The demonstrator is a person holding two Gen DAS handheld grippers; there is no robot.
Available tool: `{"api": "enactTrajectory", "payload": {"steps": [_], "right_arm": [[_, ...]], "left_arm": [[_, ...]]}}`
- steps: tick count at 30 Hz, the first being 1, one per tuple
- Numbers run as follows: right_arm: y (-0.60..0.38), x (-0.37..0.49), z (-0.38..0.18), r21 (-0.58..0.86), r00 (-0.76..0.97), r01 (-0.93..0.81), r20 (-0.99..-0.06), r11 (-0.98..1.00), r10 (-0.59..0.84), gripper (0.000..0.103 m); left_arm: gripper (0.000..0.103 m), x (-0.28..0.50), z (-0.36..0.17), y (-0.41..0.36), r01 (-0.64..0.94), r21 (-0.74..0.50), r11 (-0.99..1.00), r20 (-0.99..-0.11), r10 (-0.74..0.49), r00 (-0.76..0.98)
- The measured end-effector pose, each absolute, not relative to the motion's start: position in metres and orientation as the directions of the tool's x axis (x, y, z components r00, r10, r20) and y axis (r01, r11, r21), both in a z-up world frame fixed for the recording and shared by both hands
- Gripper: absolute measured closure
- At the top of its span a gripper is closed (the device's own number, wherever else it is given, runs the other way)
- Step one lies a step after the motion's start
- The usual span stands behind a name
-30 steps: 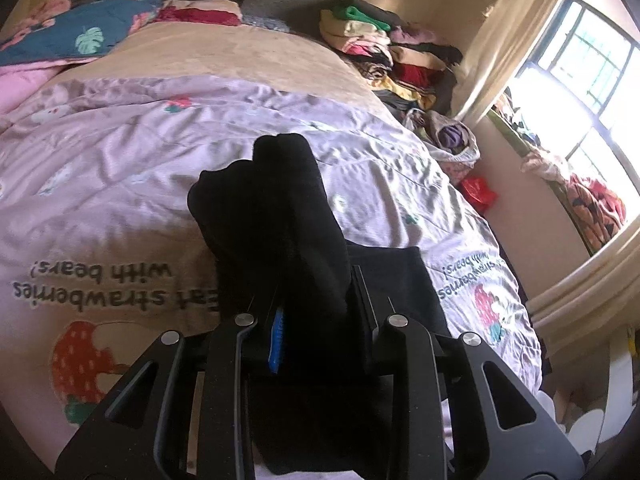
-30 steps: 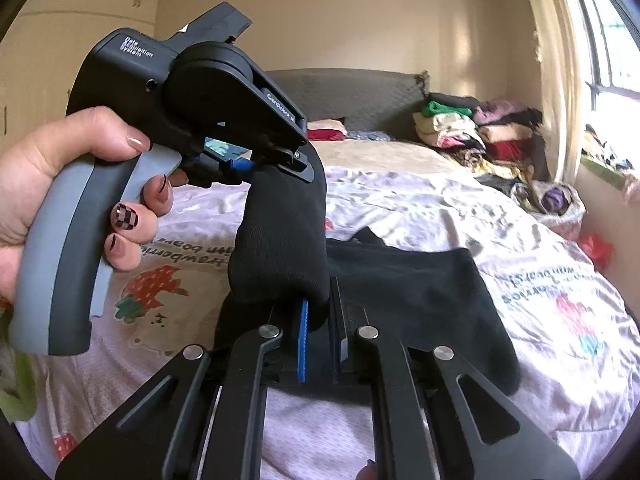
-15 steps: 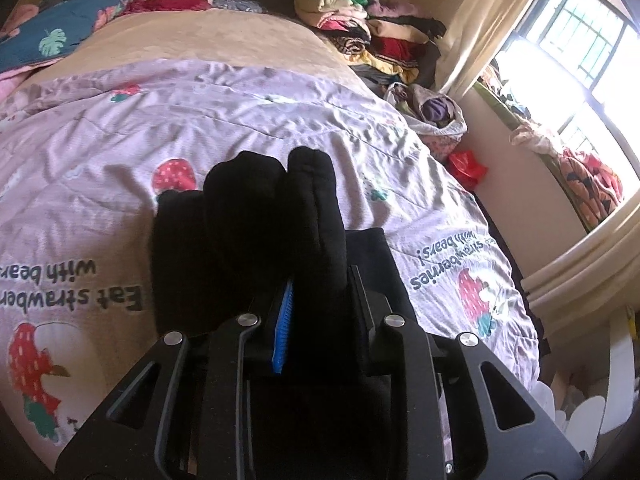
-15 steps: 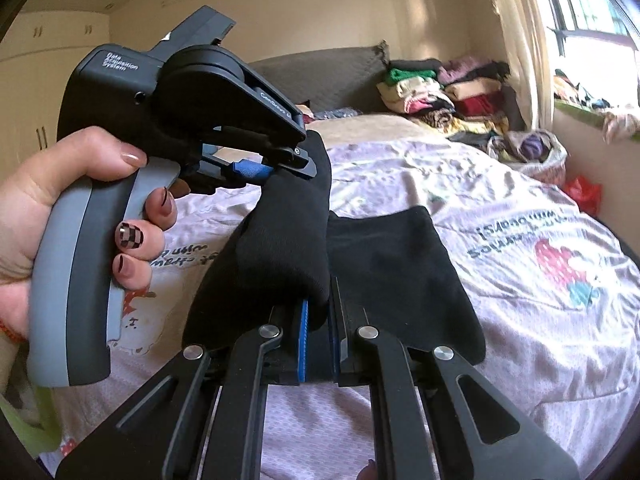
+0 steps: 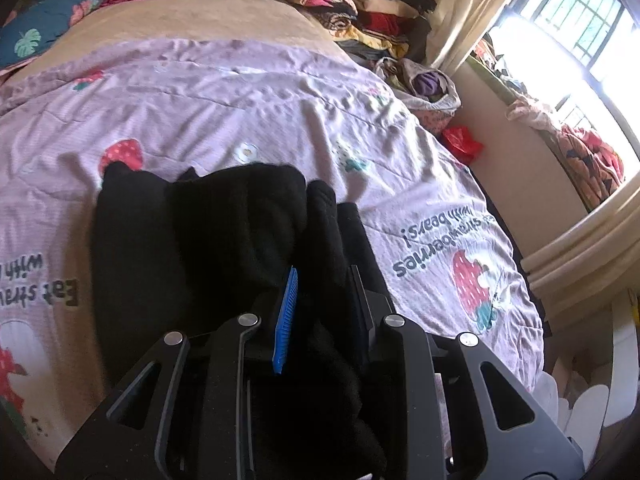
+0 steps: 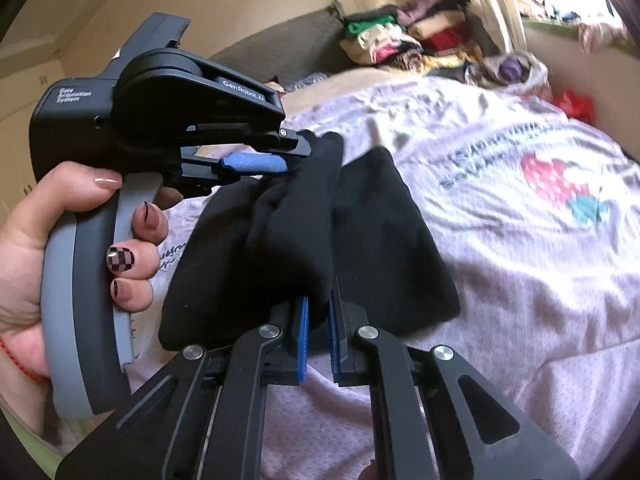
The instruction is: Fold small clothes
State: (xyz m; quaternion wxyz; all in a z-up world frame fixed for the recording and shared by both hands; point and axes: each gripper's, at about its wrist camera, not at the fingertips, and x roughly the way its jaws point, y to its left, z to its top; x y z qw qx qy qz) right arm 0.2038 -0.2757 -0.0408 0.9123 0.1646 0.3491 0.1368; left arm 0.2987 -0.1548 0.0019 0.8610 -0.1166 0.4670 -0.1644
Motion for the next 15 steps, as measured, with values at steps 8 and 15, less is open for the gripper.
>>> {"api": "enactTrajectory", "payload": {"steps": [8,15], "right_arm": [[-0.300,0.202,-0.057,0.525,0.649,-0.079,-0.618,0.848,0.444,0.076],[-0.326,0.200,-0.032,0.655,0.643,-0.131,-0.516,0.745,0.566,0.041]], "left_arm": [[0.065,0.289,0.001,-0.149,0.197,-0.414,0.889,-0.725,-0.452,0.520],[0.051,0.261,0.014,-0.085,0.123,-0.299,0.946,-0.702,-0.306,0.644]]}}
